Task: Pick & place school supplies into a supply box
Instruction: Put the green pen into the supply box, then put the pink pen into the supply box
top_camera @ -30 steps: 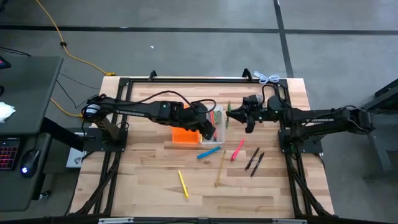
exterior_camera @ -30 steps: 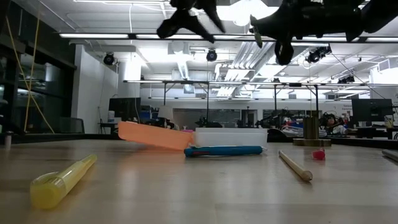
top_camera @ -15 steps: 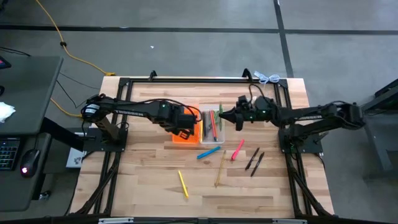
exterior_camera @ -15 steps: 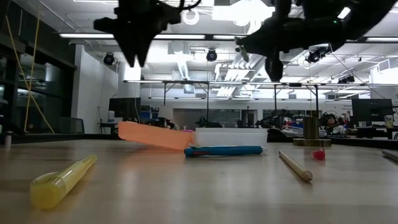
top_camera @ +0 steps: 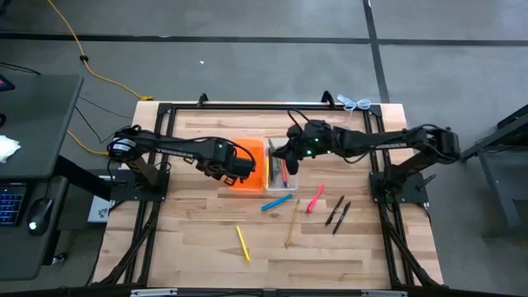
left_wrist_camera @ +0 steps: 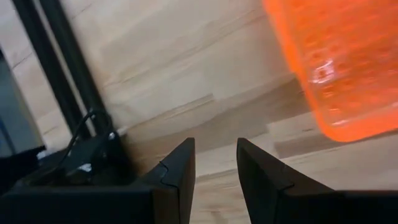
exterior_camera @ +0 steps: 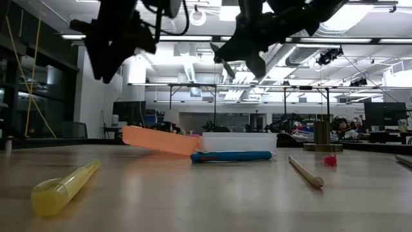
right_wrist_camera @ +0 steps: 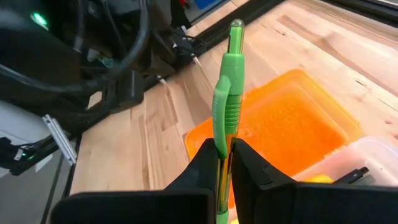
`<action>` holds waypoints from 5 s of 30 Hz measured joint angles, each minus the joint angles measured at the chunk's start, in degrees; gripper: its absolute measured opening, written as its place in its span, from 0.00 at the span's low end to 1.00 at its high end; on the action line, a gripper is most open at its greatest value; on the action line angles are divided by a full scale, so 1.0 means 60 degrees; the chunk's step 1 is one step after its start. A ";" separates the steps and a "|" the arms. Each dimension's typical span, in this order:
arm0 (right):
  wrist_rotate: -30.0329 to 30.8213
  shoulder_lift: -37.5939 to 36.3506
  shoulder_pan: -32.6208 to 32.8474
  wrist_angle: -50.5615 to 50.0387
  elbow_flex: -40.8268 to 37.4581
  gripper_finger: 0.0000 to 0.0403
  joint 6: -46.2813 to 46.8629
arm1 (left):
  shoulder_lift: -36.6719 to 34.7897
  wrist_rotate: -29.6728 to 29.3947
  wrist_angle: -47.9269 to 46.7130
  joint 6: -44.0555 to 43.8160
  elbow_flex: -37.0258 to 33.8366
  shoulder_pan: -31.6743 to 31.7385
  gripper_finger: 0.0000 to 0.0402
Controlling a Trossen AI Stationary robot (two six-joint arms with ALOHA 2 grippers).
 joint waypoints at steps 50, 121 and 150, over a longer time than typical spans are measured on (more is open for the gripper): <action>0.0360 0.2198 -0.0819 -0.1648 0.0714 0.03 0.1765 | -0.8797 -0.1086 1.0638 0.0814 -0.8961 -0.0062 0.36; -0.0077 0.1533 -0.0310 -0.2304 0.0701 0.24 0.0246 | -0.8957 0.0543 1.5488 0.2677 -1.1228 -0.0066 0.36; -0.0147 -0.0192 0.1675 -0.7093 0.0697 0.25 0.0340 | -0.8953 0.1238 1.7076 0.4428 -1.1224 -0.0062 0.36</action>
